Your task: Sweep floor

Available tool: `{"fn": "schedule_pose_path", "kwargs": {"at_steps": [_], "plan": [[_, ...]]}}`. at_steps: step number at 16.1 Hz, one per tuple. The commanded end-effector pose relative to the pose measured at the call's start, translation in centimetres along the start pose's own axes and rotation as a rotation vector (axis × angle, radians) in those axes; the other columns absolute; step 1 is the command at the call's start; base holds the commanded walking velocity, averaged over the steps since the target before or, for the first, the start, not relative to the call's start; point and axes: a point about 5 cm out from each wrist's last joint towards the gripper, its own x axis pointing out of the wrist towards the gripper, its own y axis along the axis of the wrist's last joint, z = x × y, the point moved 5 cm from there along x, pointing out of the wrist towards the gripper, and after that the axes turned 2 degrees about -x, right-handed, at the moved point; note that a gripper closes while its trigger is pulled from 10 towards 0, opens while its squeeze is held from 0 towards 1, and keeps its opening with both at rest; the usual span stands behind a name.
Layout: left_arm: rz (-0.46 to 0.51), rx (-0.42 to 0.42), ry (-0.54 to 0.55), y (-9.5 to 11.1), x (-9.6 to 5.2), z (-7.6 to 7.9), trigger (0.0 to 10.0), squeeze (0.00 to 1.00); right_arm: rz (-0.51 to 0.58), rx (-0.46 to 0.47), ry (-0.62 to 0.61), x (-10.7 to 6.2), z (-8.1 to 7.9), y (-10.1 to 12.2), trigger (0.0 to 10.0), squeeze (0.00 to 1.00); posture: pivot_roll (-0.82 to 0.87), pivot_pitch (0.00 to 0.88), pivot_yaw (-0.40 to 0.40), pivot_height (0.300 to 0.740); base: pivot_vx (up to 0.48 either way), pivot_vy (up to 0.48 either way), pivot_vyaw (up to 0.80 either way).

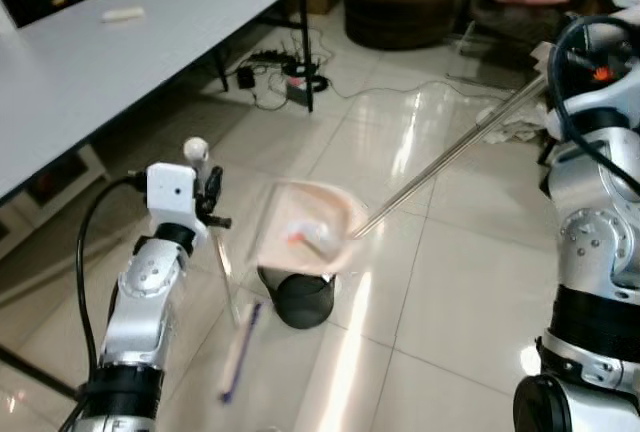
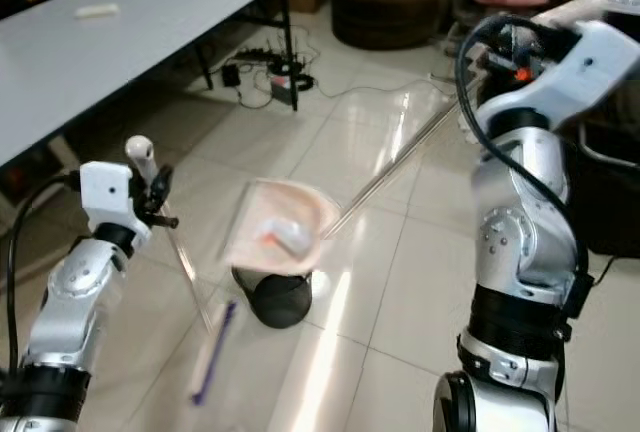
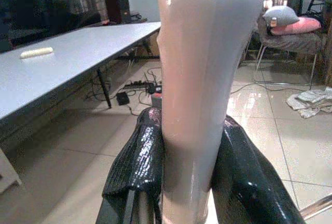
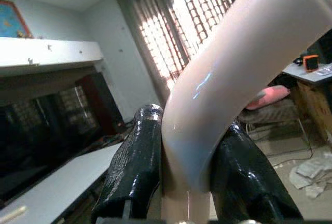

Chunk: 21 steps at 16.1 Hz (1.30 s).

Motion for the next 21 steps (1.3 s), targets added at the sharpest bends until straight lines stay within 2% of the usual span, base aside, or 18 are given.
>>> {"fn": "schedule_pose_path", "kwargs": {"at_steps": [1, 12, 14, 17, 19, 21], "plan": [[0.051, 0.009, -0.02, 1.4, 0.6, 0.6, 10.0, 0.0, 0.065, 0.002, -0.016, 0.0, 0.5, 1.7, 10.0, 0.0, -0.02, 0.0, 0.07, 0.74, 0.398, 0.0, 0.0], [0.048, 0.008, -0.027, 1.0, 0.5, 0.7, 10.0, 0.0, 0.06, -0.023, -0.024, -0.3, 1.0, 1.6, 10.0, 0.0, -0.03, 0.0, 0.063, 0.74, 0.396, 0.0, 0.0], [0.021, -0.012, -0.035, 0.5, 0.4, 0.7, 10.0, 0.0, 0.057, -0.022, -0.02, -0.3, 1.0, 1.5, 10.0, 0.0, -0.03, 0.0, 0.062, 0.74, 0.197, 0.0, 0.0], [-0.015, 0.038, -0.009, -0.4, -0.1, -0.1, 10.0, 0.0, 0.051, -0.027, -0.029, -0.3, 1.1, 1.2, 10.0, 0.0, -0.02, 0.0, 0.059, 0.74, 0.0, 0.0, 0.0], [-0.058, 0.09, 0.028, -1.4, -0.6, -1.4, 10.0, 0.0, 0.056, -0.031, -0.026, -0.3, 0.8, 1.3, 10.0, 0.0, -0.02, 0.0, 0.058, 0.74, 0.0, 0.0, 0.0], [-0.086, 0.106, 0.058, -1.9, -0.9, -2.3, 10.0, 0.0, 0.059, -0.047, -0.019, -0.1, 0.6, 1.0, 10.0, 0.0, -0.01, 0.0, 0.058, 0.74, 0.0, 0.0, 0.0]]}}
